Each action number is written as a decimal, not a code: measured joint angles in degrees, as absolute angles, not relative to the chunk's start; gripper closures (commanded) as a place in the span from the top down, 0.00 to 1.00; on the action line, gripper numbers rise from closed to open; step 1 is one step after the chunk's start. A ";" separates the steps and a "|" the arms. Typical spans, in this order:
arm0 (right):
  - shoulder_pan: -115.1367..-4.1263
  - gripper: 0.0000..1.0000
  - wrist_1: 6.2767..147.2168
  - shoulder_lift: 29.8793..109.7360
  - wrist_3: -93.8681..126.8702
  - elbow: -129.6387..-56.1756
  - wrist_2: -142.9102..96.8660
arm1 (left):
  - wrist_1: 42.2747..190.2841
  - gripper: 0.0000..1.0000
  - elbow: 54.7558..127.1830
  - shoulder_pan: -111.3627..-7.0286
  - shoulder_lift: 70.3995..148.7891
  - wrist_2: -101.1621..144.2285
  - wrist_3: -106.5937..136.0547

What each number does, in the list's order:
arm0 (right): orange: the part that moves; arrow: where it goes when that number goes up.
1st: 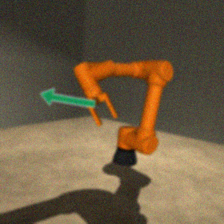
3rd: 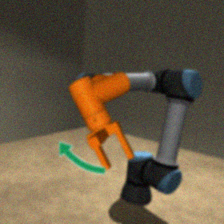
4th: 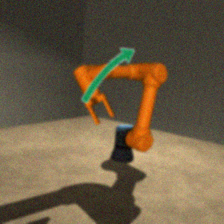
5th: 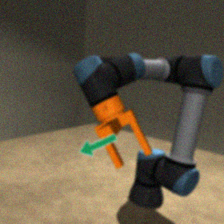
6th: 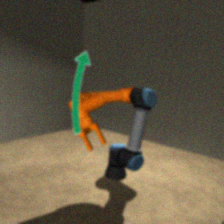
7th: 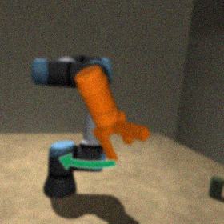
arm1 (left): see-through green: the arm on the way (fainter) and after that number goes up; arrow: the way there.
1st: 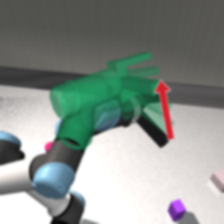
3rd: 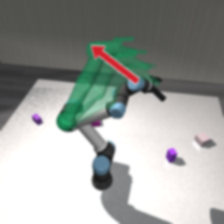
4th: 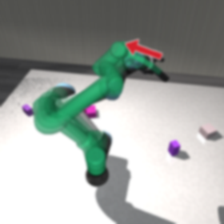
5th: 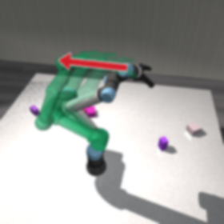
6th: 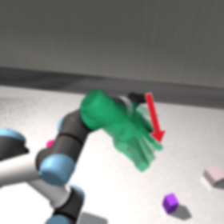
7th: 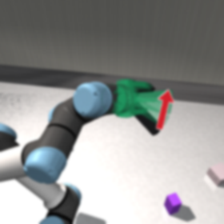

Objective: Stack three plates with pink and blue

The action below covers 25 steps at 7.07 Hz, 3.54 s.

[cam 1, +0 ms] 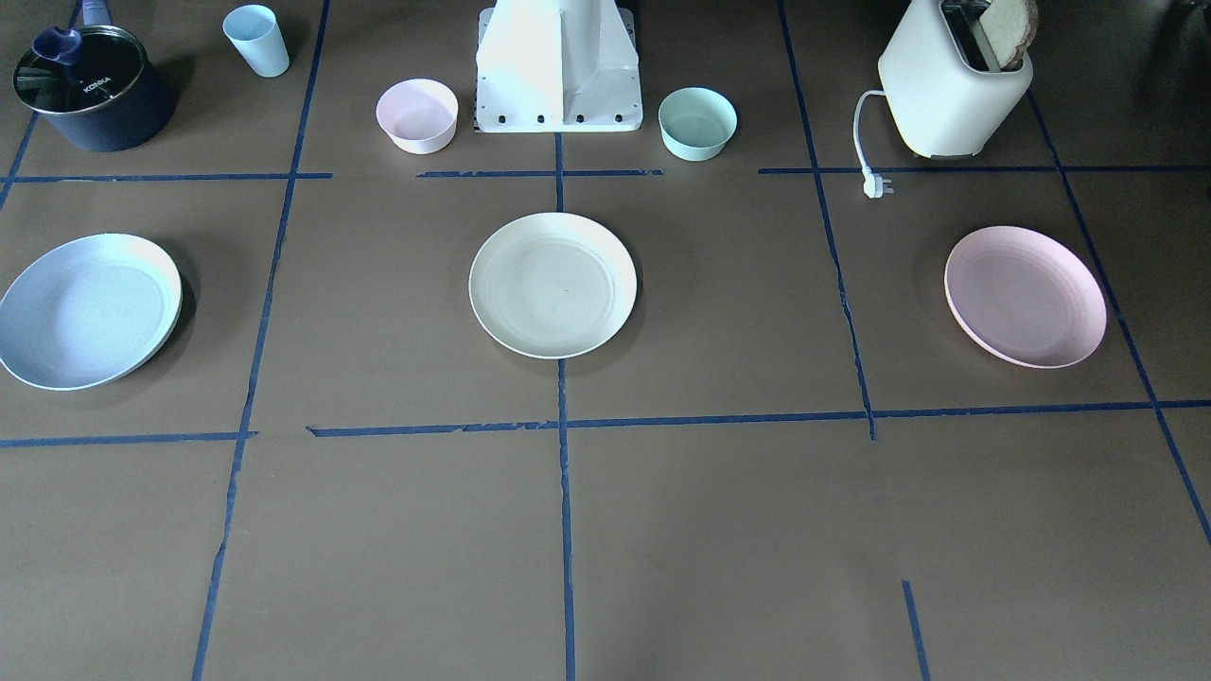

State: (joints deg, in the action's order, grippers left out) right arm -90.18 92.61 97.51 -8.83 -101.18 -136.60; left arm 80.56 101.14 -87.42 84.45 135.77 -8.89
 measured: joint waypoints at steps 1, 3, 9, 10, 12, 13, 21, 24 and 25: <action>-90.17 1.00 92.57 97.56 -8.81 -101.11 -136.80 | 80.84 1.00 101.20 -87.21 84.43 135.59 -9.11; -90.18 1.00 92.55 97.72 -8.71 -100.86 -137.02 | 82.09 1.00 101.08 -86.59 84.06 135.13 -9.50; -89.78 1.00 92.29 97.88 -8.47 -100.75 -137.89 | 91.09 1.00 95.96 -84.86 83.86 135.64 -5.93; -89.76 1.00 92.21 97.90 -8.66 -100.79 -139.01 | 96.79 1.00 93.65 -82.00 84.00 135.63 1.19; -89.53 1.00 92.12 97.91 -8.77 -100.90 -139.81 | 110.61 1.00 88.11 -75.67 84.21 135.50 17.92; -89.06 1.00 92.09 97.90 -8.81 -100.98 -139.88 | 116.60 1.00 85.02 -72.62 84.89 135.41 24.13; -87.13 1.00 92.11 97.32 -8.20 -101.06 -140.03 | 126.21 0.00 77.61 -68.02 87.28 135.80 30.20; -87.07 1.00 92.00 97.29 -8.08 -101.10 -141.69 | 126.46 0.00 78.90 -67.70 89.71 141.17 31.10; -87.01 1.00 91.25 97.36 -8.08 -101.10 -141.97 | 126.54 0.00 80.58 -67.42 92.38 144.55 34.52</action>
